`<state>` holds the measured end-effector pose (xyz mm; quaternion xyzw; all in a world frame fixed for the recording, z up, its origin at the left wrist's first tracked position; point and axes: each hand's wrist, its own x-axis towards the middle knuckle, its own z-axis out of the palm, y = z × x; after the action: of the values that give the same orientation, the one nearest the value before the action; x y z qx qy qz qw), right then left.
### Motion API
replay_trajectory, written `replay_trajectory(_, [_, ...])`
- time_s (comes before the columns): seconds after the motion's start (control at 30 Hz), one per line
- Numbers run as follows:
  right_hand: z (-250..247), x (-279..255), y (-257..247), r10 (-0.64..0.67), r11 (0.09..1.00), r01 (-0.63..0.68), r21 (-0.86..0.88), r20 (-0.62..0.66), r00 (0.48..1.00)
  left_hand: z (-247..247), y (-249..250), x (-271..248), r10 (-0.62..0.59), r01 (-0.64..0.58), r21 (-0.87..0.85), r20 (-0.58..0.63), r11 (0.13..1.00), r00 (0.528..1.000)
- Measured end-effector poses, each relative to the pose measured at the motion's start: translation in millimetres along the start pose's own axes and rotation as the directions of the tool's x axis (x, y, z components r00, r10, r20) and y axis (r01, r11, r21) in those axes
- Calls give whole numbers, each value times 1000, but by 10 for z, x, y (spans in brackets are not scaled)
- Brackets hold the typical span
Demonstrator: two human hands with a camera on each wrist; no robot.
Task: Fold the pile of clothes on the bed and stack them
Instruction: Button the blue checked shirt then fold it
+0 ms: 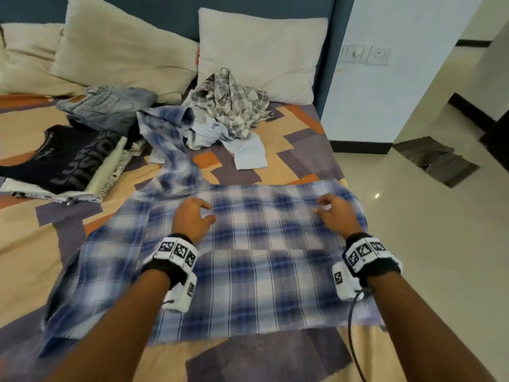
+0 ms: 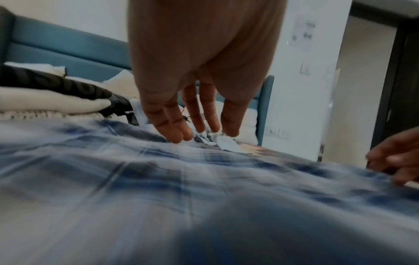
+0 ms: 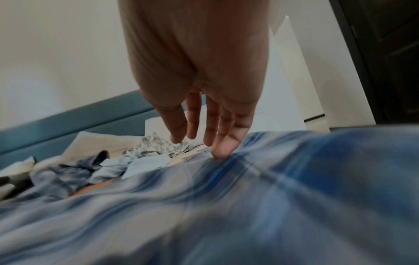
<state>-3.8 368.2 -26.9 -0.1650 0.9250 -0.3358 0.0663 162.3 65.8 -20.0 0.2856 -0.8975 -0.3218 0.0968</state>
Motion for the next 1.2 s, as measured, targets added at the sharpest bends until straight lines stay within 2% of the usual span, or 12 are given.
replay_trajectory(0.07, [-53,382,64,-43,991,40,-131,-15,999,-12,-113,413,103,-111,147,63,983,993])
replay_trajectory(0.17, [-24,866,189,-94,956,128,-265,135,986,18,-278,917,225,-297,258,276,919,934])
replay_trajectory(0.23, [-12,1068,238,-85,920,169,-353,241,967,63,-351,1145,230,-355,267,405,896,885])
replay_trajectory(0.3, [-42,1163,287,-68,909,165,-383,254,965,90,-373,1264,200,-356,289,455,889,868])
replay_trajectory(0.4, [-153,1373,373,-6,894,68,-442,141,990,119,-379,1513,183,-365,459,393,810,901])
replay_trajectory(0.53, [-338,1370,326,2,883,10,-470,25,1000,-32,-322,1510,295,-346,578,184,739,938])
replay_trajectory(0.63, [-498,1197,220,-24,908,3,-418,-44,999,-229,-168,1278,342,-363,487,136,795,930])
replay_trajectory(0.7, [-646,974,165,-57,939,17,-343,-105,993,-421,-103,1030,412,-444,381,166,811,896])
replay_trajectory(0.9, [-894,-259,282,-127,972,84,-218,-195,973,-895,-102,-198,633,-656,286,183,698,753])
replay_trajectory(1.0, [-887,-865,500,-75,979,28,-202,-226,971,-865,-162,-813,616,-651,224,213,725,759])
replay_trajectory(1.07, [-802,-1134,630,-82,967,18,-255,-242,967,-755,-170,-1105,583,-637,306,256,708,771])
replay_trajectory(1.2, [-584,-1444,710,-3,956,-58,-286,-210,978,-524,-61,-1493,255,-475,515,441,713,860])
